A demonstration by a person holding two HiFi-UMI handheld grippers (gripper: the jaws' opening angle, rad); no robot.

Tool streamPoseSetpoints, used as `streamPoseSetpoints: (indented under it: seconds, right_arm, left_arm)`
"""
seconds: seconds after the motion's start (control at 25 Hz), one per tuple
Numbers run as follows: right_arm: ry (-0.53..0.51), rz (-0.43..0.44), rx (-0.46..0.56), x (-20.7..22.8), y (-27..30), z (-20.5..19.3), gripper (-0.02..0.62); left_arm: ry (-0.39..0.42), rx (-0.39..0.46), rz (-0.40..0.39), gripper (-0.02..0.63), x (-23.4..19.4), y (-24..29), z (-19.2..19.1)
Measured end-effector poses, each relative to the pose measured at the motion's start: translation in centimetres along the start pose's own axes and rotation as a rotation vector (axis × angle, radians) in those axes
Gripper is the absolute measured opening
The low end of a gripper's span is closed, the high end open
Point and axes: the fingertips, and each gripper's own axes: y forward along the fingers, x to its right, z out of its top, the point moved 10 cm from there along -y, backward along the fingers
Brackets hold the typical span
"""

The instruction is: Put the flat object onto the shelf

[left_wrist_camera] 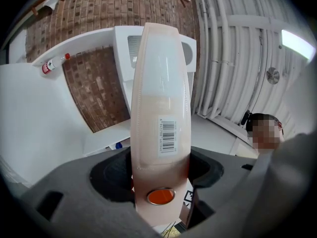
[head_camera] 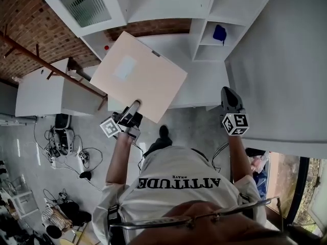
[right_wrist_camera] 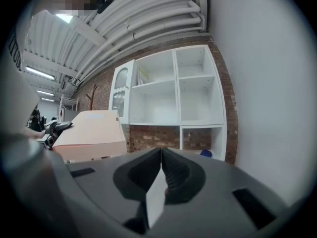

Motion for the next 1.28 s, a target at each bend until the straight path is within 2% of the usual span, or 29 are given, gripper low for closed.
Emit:
streamPoseSetpoints:
  seconds: [0.32, 0.64, 0.88, 1.28]
  right_arm:
    - [-0.001, -0.048, -0.009, -1.1, 5.4, 0.9, 0.026]
    - [-0.001, -0.083, -0.014, -1.6, 7.7, 1.5, 0.026]
    - [-0.007, -0.074, -0.022, -0.6, 9.1, 1.8, 0.026]
    - [-0.012, 0.024, -0.011, 3.0, 14.3, 2.3, 0.026]
  left_arm:
    - [-0.029, -0.109, -0.033, 0.298, -3.9, 2.7, 4.7]
    - [-0.055, -0.157, -0.071, 0.298, -5.6, 5.7, 7.4]
    - [-0.058, -0.163, -0.072, 0.298, -6.1, 7.7, 7.6]
    - [-0.064, -0.103, -0.042, 0.298, -7.1, 11.7, 7.8]
